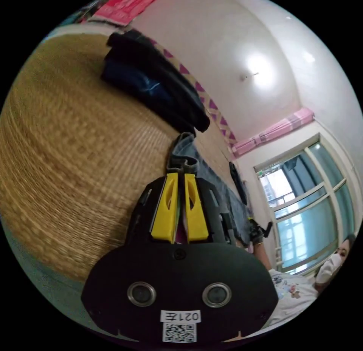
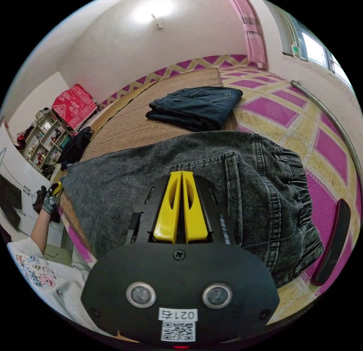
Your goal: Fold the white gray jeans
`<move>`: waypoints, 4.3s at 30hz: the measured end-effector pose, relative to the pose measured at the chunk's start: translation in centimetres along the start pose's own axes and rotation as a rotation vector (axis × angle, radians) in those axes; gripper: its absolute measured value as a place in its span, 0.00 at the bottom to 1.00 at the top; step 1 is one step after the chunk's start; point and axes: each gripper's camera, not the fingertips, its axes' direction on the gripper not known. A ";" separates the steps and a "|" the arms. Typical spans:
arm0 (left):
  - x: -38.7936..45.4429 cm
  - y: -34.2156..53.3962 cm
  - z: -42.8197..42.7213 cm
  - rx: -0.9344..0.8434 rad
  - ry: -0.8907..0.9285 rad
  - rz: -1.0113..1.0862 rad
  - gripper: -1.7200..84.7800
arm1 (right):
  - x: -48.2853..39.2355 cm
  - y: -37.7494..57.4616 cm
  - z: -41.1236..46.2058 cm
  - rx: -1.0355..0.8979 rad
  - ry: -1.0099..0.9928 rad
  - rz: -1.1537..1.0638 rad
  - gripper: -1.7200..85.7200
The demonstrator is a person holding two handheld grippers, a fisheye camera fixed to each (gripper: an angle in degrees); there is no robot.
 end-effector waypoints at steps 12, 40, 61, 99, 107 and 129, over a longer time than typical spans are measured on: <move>13.8 -3.1 4.0 -0.115 -0.194 0.630 0.08 | -2.9 -6.1 -2.1 -0.028 0.210 -0.420 0.11; 15.8 -3.2 15.3 -0.470 -0.379 1.028 0.02 | -1.7 -11.7 -5.3 -0.200 0.016 -0.757 0.01; 15.5 5.6 -12.1 -0.132 0.034 1.061 0.01 | -0.8 -1.8 -20.4 0.070 -0.160 -0.716 0.01; -1.7 14.9 -29.2 -0.037 -0.196 0.521 0.01 | 6.3 9.9 -15.5 0.061 0.110 -0.164 0.01; -3.5 14.4 -32.9 0.014 -0.201 0.442 0.01 | 8.8 12.0 -15.6 0.038 0.132 -0.024 0.01; -10.6 20.5 -41.3 0.272 0.007 0.041 0.13 | 22.9 38.8 -20.1 0.463 -0.485 0.675 0.15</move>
